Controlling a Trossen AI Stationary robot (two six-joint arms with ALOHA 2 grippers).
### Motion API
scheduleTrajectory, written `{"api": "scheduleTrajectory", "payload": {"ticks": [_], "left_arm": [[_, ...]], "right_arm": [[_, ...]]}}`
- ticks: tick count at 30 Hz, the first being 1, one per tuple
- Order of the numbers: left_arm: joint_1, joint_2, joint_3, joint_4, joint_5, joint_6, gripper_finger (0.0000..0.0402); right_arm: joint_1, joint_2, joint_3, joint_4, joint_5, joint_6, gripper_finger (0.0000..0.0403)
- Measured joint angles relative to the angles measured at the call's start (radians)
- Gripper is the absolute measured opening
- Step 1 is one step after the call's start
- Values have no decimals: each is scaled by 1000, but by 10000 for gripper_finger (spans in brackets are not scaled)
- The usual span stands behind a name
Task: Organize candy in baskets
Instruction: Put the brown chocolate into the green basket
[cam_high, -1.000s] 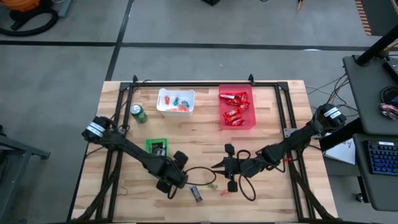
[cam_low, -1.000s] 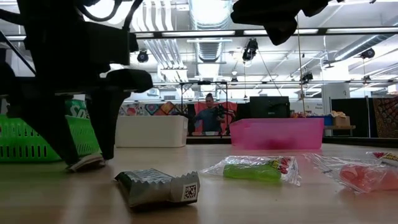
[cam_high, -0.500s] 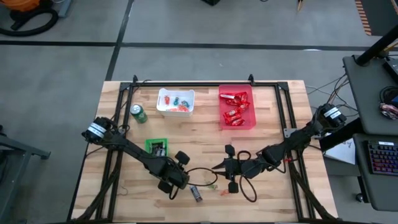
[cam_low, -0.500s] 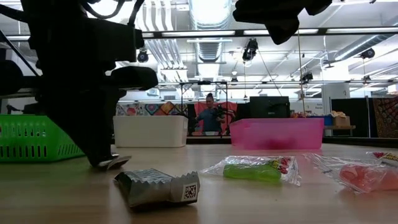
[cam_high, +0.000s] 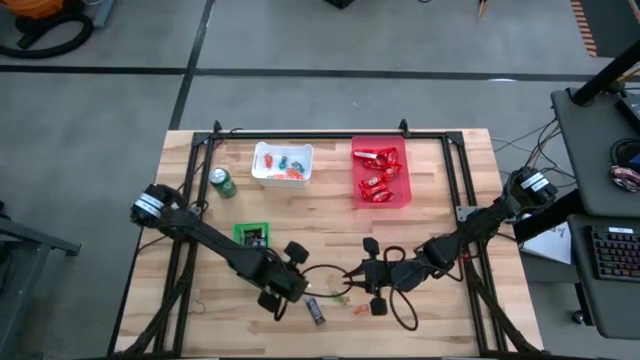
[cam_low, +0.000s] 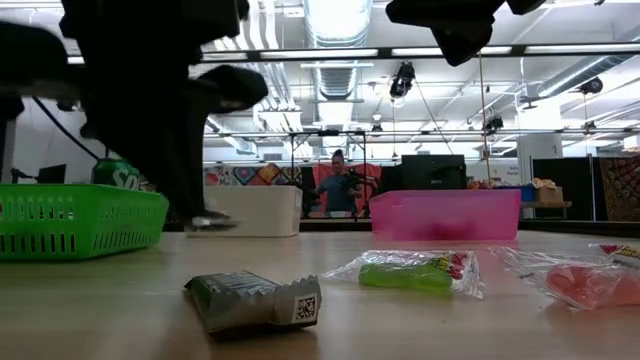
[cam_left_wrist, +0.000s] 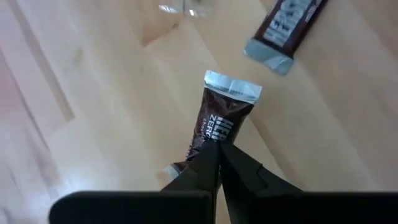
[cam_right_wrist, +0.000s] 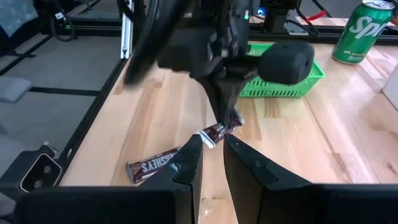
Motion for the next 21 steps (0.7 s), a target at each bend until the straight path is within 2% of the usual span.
{"api": "scheduleTrajectory", "payload": {"ticks": [4,10,17,21], "left_arm": [[0,-68,0,-9,-4,-13,1],[-1,-241,-6,-167,-48,-121,0],[-1,-449,-37,-500,-59,-493,0],[1,-518,-142,-499,-77,-570,0]], "right_arm": [[0,0,0,0,0,1,59],[0,0,0,0,1,7,59],[0,0,0,0,4,10,59],[0,0,0,1,5,9,59]]}}
